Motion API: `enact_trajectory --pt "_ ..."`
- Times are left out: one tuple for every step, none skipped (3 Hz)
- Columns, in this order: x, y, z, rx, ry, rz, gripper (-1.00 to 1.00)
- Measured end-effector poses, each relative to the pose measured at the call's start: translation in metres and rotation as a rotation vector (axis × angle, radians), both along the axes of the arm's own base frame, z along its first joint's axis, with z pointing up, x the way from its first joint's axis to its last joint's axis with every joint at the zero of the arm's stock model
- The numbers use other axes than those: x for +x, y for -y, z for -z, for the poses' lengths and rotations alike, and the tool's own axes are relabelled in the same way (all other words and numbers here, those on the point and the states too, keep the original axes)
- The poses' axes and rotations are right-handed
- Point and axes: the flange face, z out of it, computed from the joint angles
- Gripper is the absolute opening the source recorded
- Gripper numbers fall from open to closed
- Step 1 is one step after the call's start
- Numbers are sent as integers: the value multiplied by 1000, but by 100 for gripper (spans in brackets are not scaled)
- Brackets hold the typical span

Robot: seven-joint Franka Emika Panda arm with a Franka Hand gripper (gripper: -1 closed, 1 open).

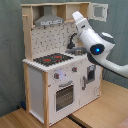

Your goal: Play with the kitchen

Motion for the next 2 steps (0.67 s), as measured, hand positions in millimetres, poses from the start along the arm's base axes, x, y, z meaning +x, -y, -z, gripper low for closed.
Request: enact_trajectory --pt "-31 -47 24 -131 -17 -51 100" --pt "-56 -77 61 -243 -49 -78 100"
